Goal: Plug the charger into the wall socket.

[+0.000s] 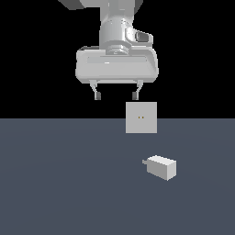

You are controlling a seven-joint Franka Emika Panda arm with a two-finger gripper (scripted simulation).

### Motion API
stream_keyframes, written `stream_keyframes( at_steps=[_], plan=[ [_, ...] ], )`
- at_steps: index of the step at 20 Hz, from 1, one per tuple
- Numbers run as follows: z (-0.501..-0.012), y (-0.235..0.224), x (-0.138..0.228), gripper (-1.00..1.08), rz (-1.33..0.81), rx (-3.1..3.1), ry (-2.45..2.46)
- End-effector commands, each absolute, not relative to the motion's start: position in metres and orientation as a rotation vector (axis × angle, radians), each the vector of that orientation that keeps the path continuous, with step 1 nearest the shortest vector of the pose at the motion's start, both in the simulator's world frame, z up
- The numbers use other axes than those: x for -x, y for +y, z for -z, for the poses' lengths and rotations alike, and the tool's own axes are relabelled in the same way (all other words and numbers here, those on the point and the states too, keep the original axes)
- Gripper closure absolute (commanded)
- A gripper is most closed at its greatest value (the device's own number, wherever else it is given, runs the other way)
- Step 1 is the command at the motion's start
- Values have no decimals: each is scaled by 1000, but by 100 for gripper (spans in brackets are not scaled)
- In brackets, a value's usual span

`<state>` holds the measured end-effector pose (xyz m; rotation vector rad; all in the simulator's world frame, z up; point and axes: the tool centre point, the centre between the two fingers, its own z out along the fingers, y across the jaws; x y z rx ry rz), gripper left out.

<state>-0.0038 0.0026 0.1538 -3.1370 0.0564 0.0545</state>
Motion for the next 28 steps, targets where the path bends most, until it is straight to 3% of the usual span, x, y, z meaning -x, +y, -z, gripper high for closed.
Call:
stream_keyframes(
  at_steps=[1,28],
  plan=[
    [-154,3,4,-92,-55,3137,56],
    [-113,-29,57,-92,112,3076,-470]
  ],
)
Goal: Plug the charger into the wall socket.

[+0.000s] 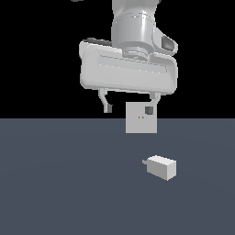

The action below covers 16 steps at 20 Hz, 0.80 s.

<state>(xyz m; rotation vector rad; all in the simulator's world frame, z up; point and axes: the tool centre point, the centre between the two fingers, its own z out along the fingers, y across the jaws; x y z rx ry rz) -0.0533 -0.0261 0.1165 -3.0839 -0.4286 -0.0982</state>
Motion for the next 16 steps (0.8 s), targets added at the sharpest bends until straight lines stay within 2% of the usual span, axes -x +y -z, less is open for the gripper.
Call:
stream_keyframes(
  at_steps=[1,16],
  plan=[
    [-111,-31,59,-92,120,3070,-496],
    [-79,-62,82,-92,228,2969,-836]
  ],
)
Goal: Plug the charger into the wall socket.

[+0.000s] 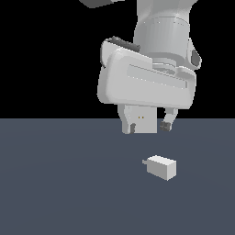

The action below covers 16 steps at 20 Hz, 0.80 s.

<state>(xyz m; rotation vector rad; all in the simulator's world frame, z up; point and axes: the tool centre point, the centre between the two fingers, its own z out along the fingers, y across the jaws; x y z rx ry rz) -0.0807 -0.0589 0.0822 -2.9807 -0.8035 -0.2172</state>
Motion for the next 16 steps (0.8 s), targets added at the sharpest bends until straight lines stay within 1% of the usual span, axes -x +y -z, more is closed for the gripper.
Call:
stream_keyframes(
  at_steps=[1,16],
  plan=[
    [-77,-64,83,-92,234,2962,-854],
    [-61,-79,89,-92,280,2898,-1004]
  ],
)
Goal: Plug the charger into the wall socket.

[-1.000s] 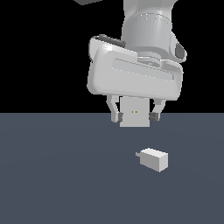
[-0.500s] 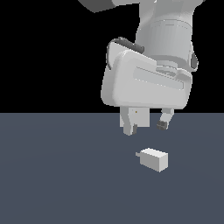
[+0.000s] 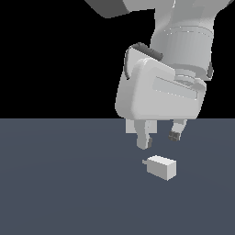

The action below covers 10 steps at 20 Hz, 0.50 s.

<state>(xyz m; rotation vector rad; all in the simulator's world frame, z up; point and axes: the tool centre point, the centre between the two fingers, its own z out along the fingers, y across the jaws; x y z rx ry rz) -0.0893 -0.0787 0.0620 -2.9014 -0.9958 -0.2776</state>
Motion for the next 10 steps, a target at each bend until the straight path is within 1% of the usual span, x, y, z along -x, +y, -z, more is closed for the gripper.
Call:
stream_keyframes(
  at_steps=[1,10],
  plan=[
    [-61,-79,89,-92,280,2897,-1005],
    [-62,-79,89,-92,277,2900,-998]
  ],
)
